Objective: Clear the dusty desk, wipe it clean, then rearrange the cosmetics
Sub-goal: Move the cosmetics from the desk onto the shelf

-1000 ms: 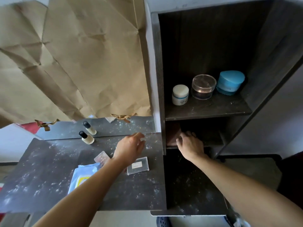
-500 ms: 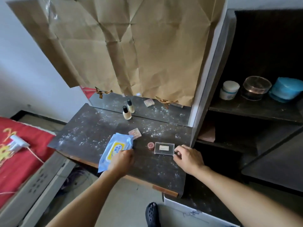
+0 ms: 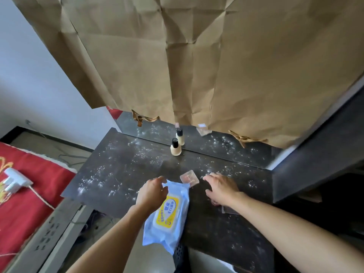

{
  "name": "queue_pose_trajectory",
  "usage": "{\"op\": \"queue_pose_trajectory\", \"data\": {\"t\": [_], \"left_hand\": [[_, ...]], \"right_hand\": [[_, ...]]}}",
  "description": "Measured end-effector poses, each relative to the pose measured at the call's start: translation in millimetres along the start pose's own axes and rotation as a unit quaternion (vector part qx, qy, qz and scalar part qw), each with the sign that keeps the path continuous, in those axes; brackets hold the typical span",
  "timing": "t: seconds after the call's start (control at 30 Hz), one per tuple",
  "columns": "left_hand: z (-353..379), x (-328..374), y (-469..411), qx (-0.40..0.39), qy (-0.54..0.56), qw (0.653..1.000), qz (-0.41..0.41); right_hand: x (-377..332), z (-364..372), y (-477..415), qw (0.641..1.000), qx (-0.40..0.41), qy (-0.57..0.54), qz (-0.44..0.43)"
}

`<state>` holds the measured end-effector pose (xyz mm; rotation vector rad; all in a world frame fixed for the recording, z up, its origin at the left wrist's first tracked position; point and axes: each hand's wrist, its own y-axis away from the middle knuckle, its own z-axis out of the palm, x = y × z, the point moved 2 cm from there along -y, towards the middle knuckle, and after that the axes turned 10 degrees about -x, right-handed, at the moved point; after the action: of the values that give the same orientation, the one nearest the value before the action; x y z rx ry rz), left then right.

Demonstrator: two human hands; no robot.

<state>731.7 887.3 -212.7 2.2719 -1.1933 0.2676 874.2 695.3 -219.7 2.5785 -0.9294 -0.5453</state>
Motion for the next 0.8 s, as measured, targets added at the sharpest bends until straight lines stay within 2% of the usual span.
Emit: {"op": "queue_pose_trajectory", "data": {"t": [0.2, 0.3, 0.5, 0.67, 0.8], "left_hand": [[-21, -25, -87, -0.045, 0.002, 0.999, 0.018], [-25, -23, -125, -0.053, 0.016, 0.998, 0.027], [-18, -4, -175, -0.067, 0.037, 0.996, 0.042], [-6, 6, -199, -0.061, 0.077, 0.995, 0.030], [-3, 11, -200, -0.022, 0.091, 0.994, 0.059]], "right_hand": [[-26, 11, -77, 0.994, -0.100, 0.040, -0.026], [-29, 17, -94, 0.990, -0.122, 0.058, -0.043], [-26, 22, -101, 0.996, -0.059, 0.048, -0.049], [-12, 25, -92, 0.999, -0.041, 0.010, 0.014], [-2, 23, -76, 0.996, 0.002, -0.076, 0.047]]}}
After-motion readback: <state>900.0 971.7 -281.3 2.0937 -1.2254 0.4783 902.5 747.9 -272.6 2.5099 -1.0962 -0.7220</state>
